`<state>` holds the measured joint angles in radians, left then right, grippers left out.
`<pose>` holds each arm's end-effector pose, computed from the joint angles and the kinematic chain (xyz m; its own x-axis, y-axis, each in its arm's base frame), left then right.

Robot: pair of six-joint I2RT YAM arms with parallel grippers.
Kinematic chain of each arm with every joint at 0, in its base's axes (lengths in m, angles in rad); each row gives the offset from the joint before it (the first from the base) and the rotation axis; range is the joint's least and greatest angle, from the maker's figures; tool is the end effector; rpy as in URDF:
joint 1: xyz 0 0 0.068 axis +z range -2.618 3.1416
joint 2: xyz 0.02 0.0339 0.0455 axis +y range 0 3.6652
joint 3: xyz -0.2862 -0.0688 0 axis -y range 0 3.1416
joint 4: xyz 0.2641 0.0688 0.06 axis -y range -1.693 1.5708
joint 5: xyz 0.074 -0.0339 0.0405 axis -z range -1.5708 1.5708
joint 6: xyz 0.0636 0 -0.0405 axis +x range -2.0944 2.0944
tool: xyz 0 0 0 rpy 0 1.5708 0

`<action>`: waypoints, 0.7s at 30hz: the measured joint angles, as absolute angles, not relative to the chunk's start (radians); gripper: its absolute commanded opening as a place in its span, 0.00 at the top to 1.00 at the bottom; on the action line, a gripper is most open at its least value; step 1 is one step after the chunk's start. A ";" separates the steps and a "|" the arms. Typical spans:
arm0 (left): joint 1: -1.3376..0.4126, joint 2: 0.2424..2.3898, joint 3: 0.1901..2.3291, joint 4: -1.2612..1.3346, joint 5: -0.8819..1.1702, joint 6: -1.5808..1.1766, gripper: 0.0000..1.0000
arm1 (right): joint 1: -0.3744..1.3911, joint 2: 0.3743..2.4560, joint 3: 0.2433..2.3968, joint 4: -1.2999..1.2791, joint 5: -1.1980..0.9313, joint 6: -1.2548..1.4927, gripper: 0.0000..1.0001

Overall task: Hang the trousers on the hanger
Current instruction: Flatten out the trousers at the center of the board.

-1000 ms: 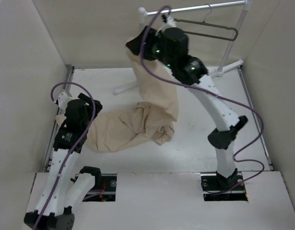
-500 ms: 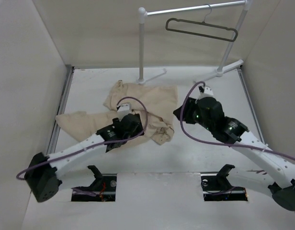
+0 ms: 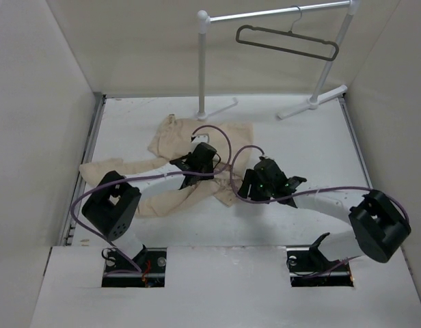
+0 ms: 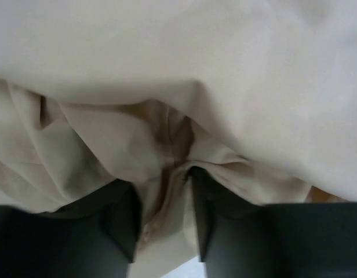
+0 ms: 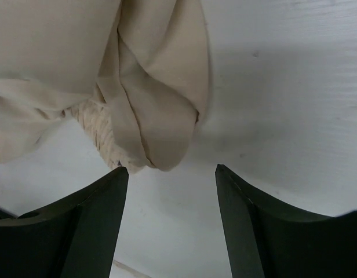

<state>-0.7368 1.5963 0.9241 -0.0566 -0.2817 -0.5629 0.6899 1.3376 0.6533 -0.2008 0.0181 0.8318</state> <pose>0.2875 -0.2369 0.1921 -0.6796 -0.0756 -0.7297 0.1528 0.9583 -0.2415 0.2194 0.1796 0.1650 -0.8659 0.2436 -0.4368 0.0186 0.8884 0.4586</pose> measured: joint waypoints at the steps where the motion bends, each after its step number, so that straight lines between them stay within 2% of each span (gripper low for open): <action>1: -0.731 1.612 0.926 -0.048 -0.269 -0.559 0.81 | 0.697 1.370 0.653 -0.171 0.003 0.838 0.33; 2: -0.727 1.620 0.926 -0.046 -0.261 -0.558 0.86 | 0.702 1.394 0.652 -0.146 -0.009 0.844 0.36; 3: -0.723 1.622 0.926 -0.044 -0.254 -0.557 0.88 | 0.705 1.412 0.652 -0.124 -0.020 0.850 0.43; 5: -0.712 1.617 0.926 -0.043 -0.243 -0.556 0.91 | 0.708 1.461 0.652 -0.064 -0.043 0.872 0.80; 7: -0.685 1.599 0.926 -0.046 -0.233 -0.556 0.92 | 0.708 1.477 0.653 -0.033 -0.052 0.876 0.91; 10: -0.606 1.525 0.926 -0.067 -0.224 -0.555 0.93 | 0.693 1.454 0.650 -0.050 -0.035 0.895 0.94; 13: -0.537 1.452 0.926 -0.083 -0.221 -0.555 0.93 | 0.643 1.346 0.649 -0.104 -0.001 0.886 0.95; 16: -0.468 1.381 0.939 -0.118 -0.216 -0.554 0.92 | 0.521 1.178 0.670 -0.227 0.047 0.848 0.96; 19: -0.431 1.359 0.971 -0.147 -0.213 -0.550 0.91 | 0.384 1.097 0.740 -0.315 0.102 0.813 0.96; 20: -0.428 1.361 0.982 -0.152 -0.212 -0.546 0.91 | 0.348 1.090 0.761 -0.334 0.121 0.801 0.95; 21: -0.423 1.367 0.997 -0.161 -0.209 -0.541 0.90 | 0.305 1.092 0.786 -0.355 0.137 0.791 0.89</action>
<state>-0.4229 1.3674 0.9974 -0.1608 -0.2092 -0.5411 0.3046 1.0920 0.7860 -0.3550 0.1371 0.7910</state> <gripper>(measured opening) 0.089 0.058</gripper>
